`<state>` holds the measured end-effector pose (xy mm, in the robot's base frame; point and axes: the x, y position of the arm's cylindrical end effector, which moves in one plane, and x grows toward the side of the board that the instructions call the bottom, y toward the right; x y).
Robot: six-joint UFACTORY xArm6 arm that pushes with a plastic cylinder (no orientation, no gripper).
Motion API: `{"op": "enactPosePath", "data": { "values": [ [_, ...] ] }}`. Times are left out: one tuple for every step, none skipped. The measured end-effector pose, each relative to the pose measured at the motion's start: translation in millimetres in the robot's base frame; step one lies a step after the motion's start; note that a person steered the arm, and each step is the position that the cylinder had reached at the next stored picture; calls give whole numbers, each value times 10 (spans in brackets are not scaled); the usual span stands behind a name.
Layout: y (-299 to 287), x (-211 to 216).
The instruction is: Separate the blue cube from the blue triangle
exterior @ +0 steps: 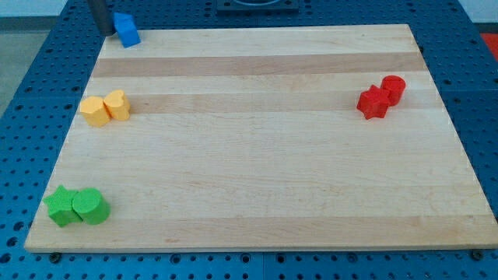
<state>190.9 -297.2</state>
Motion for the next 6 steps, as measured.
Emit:
{"op": "enactPosePath", "data": {
  "values": [
    [6,4],
    [22,16],
    [274,97],
    [429,467],
    [658,829],
    [370,841]
  ]
}}
